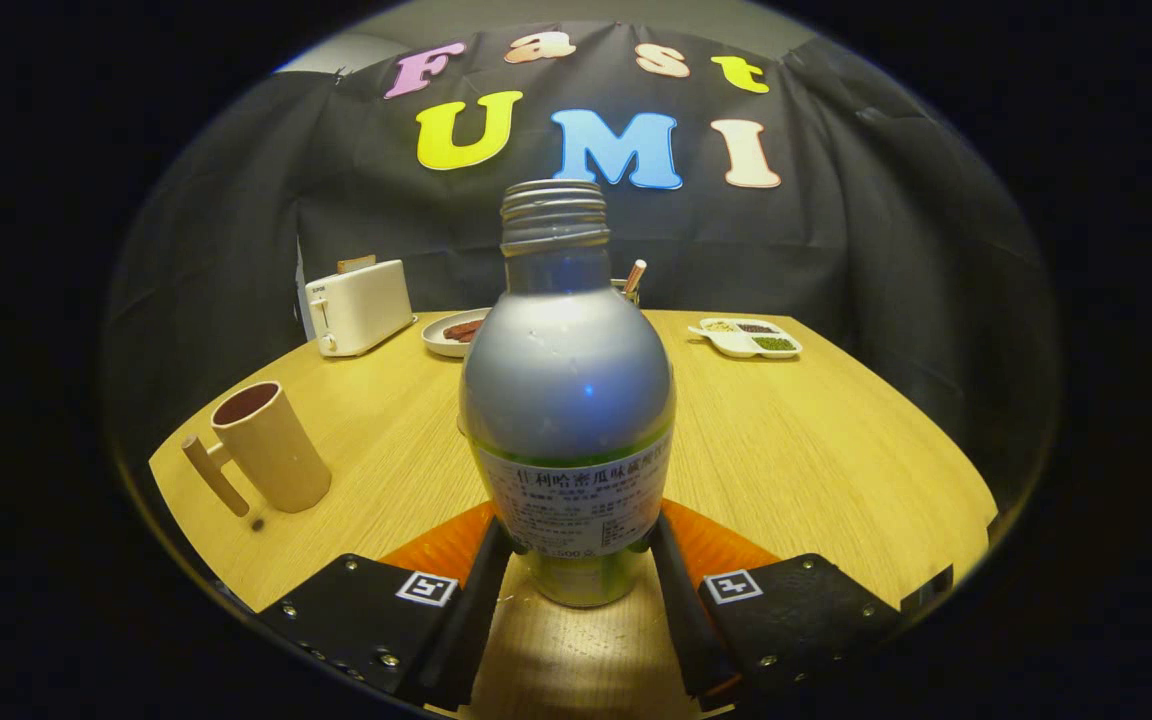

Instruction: Take the bottle from table, then pour the juice into the cup, finally place the bottle on the coaster

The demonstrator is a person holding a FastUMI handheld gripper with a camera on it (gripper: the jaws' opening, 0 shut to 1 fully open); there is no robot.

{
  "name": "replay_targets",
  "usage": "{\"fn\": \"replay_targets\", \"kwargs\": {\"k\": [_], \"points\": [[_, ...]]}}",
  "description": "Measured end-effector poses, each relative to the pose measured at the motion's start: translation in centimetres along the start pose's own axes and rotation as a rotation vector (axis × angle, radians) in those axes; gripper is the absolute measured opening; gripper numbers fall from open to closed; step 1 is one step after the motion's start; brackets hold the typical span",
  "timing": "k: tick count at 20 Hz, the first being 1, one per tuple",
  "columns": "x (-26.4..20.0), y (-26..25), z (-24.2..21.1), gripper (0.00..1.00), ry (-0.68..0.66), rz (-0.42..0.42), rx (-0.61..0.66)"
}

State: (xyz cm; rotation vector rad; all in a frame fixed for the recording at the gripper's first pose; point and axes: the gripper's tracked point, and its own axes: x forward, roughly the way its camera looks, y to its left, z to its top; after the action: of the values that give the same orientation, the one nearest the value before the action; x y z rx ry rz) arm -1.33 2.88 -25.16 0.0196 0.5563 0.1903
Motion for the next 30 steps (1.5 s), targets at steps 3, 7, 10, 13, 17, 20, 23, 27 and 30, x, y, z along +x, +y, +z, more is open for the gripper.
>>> {"fn": "replay_targets", "kwargs": {"k": [3,7,10,13,17,20,23,27,30], "points": [[-0.4,0.2,1.8,0.75,-0.012,0.002,-0.062],[-1.1,1.0,4.1,0.75,-0.041,0.013,-0.119],[-1.2,1.9,5.1,0.75,-0.047,0.023,-0.160],[-1.2,2.6,5.9,0.75,-0.052,0.016,-0.202],[-1.1,3.4,6.6,0.75,-0.035,0.008,-0.259],[-1.1,4.0,7.0,0.75,-0.030,0.000,-0.304],[-0.8,4.4,7.1,0.75,-0.011,-0.008,-0.371],[-0.4,4.6,6.9,0.75,0.020,-0.021,-0.454],[-0.3,5.3,7.0,0.75,0.030,-0.018,-0.507]]}}
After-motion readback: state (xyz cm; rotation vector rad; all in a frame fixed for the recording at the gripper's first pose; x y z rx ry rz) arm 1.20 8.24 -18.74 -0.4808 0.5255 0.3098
